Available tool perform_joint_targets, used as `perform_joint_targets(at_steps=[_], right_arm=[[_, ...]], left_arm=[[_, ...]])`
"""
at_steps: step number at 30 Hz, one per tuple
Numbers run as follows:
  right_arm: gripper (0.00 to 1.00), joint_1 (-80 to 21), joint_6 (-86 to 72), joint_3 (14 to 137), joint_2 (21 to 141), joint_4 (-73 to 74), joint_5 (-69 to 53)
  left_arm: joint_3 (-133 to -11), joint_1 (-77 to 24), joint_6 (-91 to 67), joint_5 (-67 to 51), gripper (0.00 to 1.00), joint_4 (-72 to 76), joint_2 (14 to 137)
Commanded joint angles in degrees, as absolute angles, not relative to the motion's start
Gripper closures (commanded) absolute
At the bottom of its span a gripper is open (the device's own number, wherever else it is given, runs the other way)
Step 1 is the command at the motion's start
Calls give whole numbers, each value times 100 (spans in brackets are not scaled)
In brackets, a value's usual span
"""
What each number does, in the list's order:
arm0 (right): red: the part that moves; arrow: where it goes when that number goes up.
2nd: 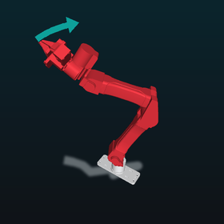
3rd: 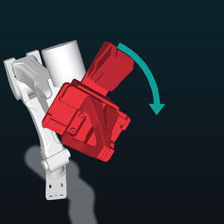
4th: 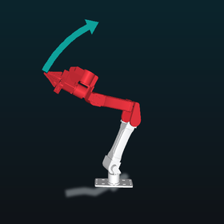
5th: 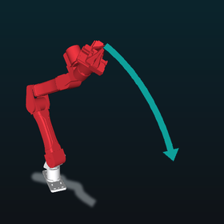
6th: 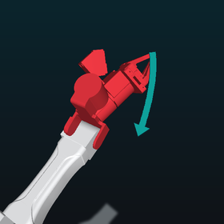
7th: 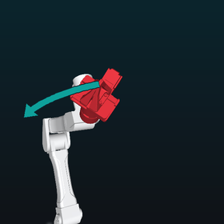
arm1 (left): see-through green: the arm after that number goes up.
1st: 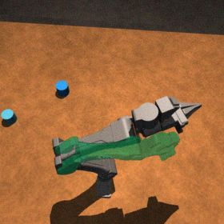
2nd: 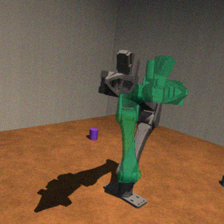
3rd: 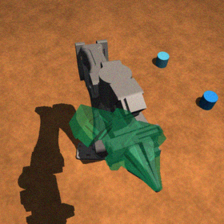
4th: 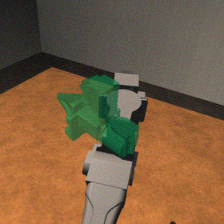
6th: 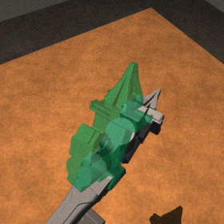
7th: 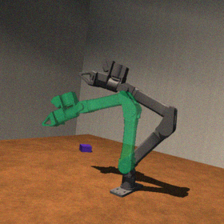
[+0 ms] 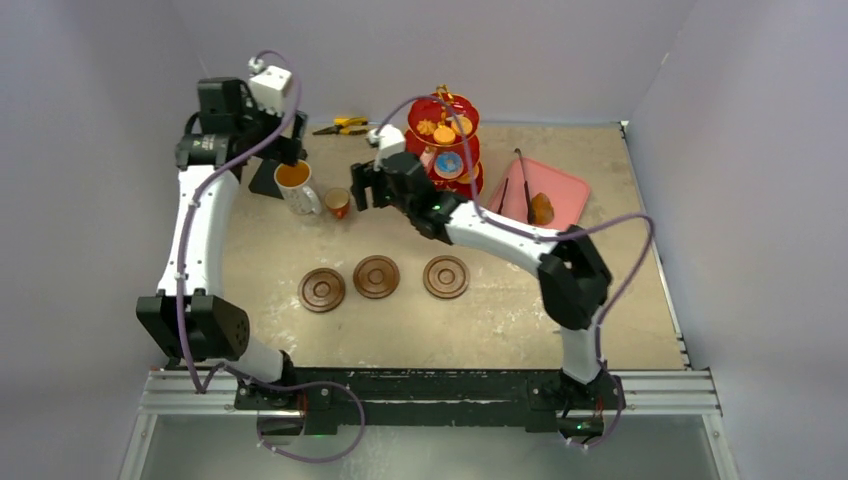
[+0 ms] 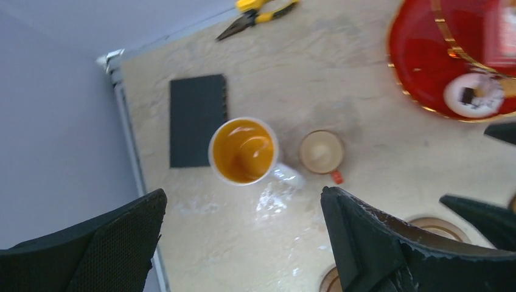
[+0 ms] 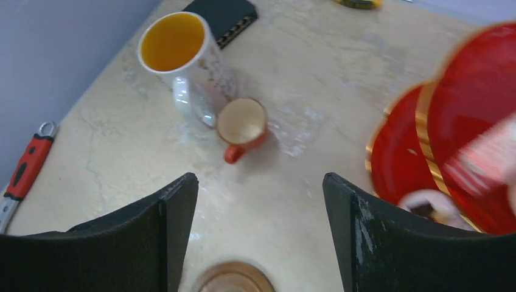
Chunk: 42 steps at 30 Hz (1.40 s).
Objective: Serve the afternoon tea
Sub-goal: Pick up the cup at the center of the board.
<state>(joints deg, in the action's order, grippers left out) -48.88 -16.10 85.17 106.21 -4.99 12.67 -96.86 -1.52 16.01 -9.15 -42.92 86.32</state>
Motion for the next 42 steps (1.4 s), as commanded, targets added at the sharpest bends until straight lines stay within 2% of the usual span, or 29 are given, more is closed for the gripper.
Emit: perform_joint_targets(at_steps=[1,3,7,15,26,28,36,39,42], right_arm=[[21,-5403,-1187,9753,11753,168,1305],[22,-5457,-1227,10246,12247,371,1432],[35,-5467,-1301,10723,12795,427,1618],[37,-5467,-1256,11215,13472,398,1723],[37,-5426,-1134,12048,14303,237,1896],[42,-5338,-1142,12284,14509,217,2021],[66,-5256,-984,11710,14199,-426,2201],[65,-5256,-793,11768,14193,-411,2208],[56,-5255,-693,11858,14208,-387,2178]], left_arm=[[-9943,790,1112,-1509,1,-4548,8885],[-9941,1125,1018,-1675,1,-4493,8932],[-9975,1605,862,-1941,1,-4397,9015],[-9928,2059,671,-2170,1,-4266,9235],[-9488,2174,720,-2249,1,-4001,9027],[-9483,2197,713,-2305,1,-3978,9039],[-9333,2227,713,-2345,1,-3894,9018],[-9265,2226,712,-2362,1,-3874,9004],[-9237,2237,719,-2350,1,-3838,8992]])
